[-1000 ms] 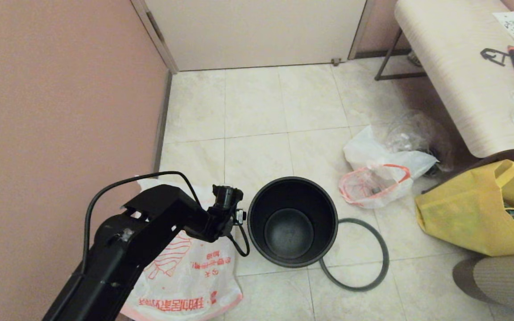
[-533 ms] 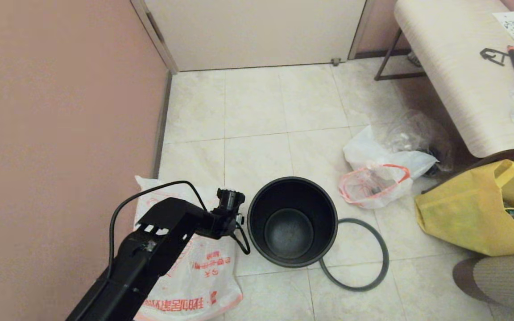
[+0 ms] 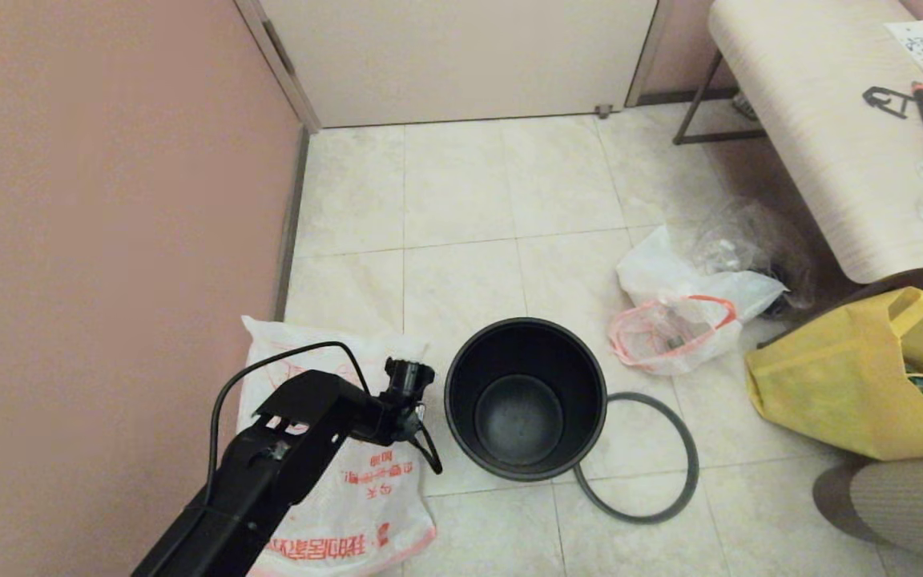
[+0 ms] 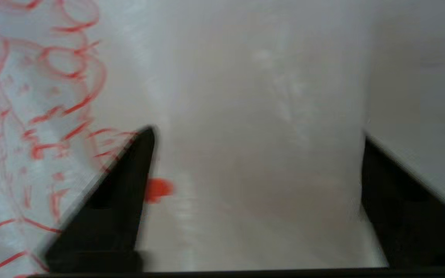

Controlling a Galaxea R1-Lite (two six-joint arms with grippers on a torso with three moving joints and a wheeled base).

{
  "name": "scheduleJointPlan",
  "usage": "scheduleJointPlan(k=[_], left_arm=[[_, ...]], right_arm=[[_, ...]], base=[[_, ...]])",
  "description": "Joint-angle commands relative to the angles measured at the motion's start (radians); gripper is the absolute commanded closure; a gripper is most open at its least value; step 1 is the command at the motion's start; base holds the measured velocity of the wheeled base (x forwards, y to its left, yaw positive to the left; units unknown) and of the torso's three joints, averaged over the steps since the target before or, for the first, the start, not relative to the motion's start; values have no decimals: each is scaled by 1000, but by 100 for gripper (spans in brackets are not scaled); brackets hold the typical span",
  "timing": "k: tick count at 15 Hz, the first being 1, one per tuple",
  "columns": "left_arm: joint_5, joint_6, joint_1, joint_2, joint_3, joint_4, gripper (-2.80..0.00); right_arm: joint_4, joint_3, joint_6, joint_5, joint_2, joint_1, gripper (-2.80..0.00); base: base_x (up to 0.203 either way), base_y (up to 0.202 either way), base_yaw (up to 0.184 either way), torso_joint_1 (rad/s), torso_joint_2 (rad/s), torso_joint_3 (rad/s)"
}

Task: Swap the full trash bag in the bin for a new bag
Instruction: Pick up a new trash bag

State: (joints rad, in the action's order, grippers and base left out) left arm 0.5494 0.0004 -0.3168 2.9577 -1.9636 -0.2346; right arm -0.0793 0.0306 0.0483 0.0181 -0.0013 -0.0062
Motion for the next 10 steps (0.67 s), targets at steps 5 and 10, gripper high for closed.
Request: scheduleJointPlan(k=[5,10], left_arm=[[18,0,7,12,0,-2,0],[29,-75,4,-78,95,-35,0]], right_arm=[[-1,0,1,0,1,0,0],[-1,0,1,0,1,0,0]], base=[[0,0,0,0,0,0],[0,0,0,0,0,0]])
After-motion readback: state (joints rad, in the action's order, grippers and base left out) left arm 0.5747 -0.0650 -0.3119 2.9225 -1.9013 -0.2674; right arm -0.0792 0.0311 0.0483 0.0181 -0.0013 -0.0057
